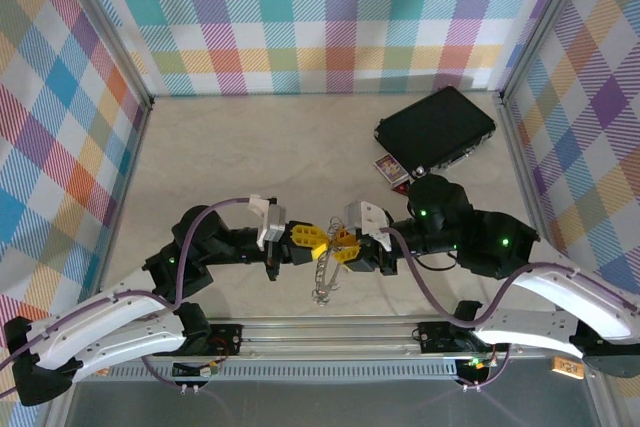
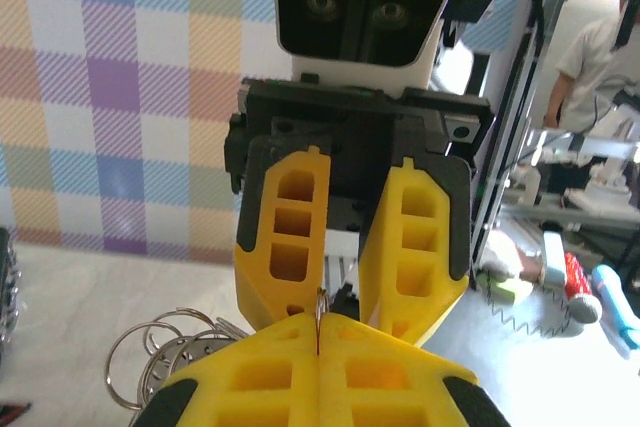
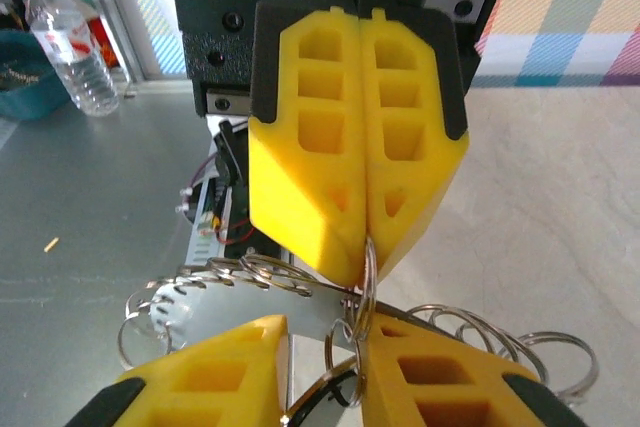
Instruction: Put the keys on the keyring
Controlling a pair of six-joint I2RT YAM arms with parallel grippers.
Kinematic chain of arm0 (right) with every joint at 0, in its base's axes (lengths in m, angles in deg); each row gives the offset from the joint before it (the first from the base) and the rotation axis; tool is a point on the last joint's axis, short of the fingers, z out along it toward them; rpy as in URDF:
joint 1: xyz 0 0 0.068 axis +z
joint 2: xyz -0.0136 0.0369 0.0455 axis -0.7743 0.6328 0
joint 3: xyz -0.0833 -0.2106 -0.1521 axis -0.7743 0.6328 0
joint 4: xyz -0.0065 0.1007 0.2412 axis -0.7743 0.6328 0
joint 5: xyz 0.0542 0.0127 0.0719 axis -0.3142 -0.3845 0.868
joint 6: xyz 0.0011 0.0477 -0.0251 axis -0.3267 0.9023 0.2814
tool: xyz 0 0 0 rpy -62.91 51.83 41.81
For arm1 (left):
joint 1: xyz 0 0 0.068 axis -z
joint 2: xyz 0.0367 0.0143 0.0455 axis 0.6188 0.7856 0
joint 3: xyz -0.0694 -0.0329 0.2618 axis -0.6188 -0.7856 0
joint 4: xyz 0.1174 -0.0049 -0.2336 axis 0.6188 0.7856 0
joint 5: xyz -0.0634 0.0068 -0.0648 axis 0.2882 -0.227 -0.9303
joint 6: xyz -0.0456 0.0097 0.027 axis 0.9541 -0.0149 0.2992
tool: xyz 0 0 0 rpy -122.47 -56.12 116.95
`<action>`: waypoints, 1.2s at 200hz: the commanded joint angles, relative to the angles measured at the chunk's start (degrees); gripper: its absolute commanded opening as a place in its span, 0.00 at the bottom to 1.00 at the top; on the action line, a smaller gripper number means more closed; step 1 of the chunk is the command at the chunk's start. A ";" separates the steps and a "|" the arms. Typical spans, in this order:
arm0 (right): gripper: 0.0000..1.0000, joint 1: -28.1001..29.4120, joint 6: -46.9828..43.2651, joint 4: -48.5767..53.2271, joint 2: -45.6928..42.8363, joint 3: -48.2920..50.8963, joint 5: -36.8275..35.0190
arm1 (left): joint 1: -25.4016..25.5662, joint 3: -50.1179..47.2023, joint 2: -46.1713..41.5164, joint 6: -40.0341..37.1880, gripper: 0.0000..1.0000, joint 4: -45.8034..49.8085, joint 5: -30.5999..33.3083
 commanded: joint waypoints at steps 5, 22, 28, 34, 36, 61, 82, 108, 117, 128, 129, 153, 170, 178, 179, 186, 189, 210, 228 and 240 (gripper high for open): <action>0.23 0.13 2.66 -5.96 -2.59 1.73 1.21 | 0.05 -2.45 -0.33 5.94 0.00 -17.07 -1.95; 0.23 0.13 3.23 -6.93 -3.24 1.84 1.50 | 0.05 -2.79 0.22 6.82 0.00 -18.96 -3.45; 0.23 0.12 3.33 -7.15 -3.30 1.80 1.71 | 0.05 -2.92 0.31 7.09 0.00 -19.45 -3.61; 0.24 0.12 3.42 -7.41 -3.36 1.80 1.90 | 0.05 -3.15 0.31 7.35 0.00 -20.12 -3.63; 0.24 0.12 3.47 -7.51 -3.39 1.86 1.91 | 0.05 -3.18 0.31 7.39 0.00 -20.38 -3.66; 0.24 0.12 4.25 -9.07 -3.91 2.41 2.08 | 0.05 -3.40 0.49 8.27 0.00 -22.16 -4.28; 0.25 0.13 5.39 -11.83 -4.41 3.70 2.39 | 0.05 -3.40 0.66 8.26 0.00 -22.08 -4.94; 0.25 0.12 6.15 -13.53 -3.94 4.23 2.69 | 0.05 -3.40 0.65 8.20 0.00 -21.69 -5.44; 0.26 0.13 6.28 -14.21 -3.80 4.41 2.99 | 0.02 -3.40 0.59 8.19 0.00 -21.58 -5.45; 0.27 0.17 6.45 -14.63 -3.71 4.52 3.23 | 0.05 -3.42 0.57 8.18 0.00 -21.58 -5.38; 0.27 0.15 6.48 -14.67 -3.73 4.48 3.23 | 0.05 -3.45 0.57 8.14 0.00 -21.52 -5.37; 0.29 0.12 6.55 -15.14 -3.92 4.52 3.67 | 0.05 -3.23 0.74 7.76 0.00 -21.00 -5.19; 0.30 0.10 6.45 -15.27 -4.23 4.62 3.83 | 0.05 -2.91 1.14 7.26 0.00 -20.19 -5.19; 0.30 0.04 6.46 -15.33 -4.22 4.70 3.80 | 0.03 -2.83 1.27 7.07 0.00 -19.83 -5.06; 0.30 0.04 6.39 -15.33 -4.25 4.70 3.78 | 0.04 -2.81 1.23 7.06 0.00 -19.81 -5.03; 0.30 0.08 6.36 -15.51 -4.34 4.83 3.54 | 0.05 -2.70 1.33 6.97 0.00 -19.56 -4.92; 0.29 0.08 6.47 -15.67 -4.36 4.91 3.43 | 0.05 -2.61 1.38 6.90 0.00 -19.46 -4.88; 0.22 -0.24 6.63 -17.06 -4.61 5.75 3.31 | 0.05 -2.25 1.71 6.73 0.00 -18.98 -5.02; 0.17 -0.45 6.51 -16.94 -4.22 5.76 3.10 | 0.05 -2.08 1.81 6.72 0.00 -18.79 -4.92; 0.15 -0.58 6.33 -16.24 -4.07 5.67 2.38 | 0.05 -1.94 1.89 6.75 0.00 -18.60 -4.84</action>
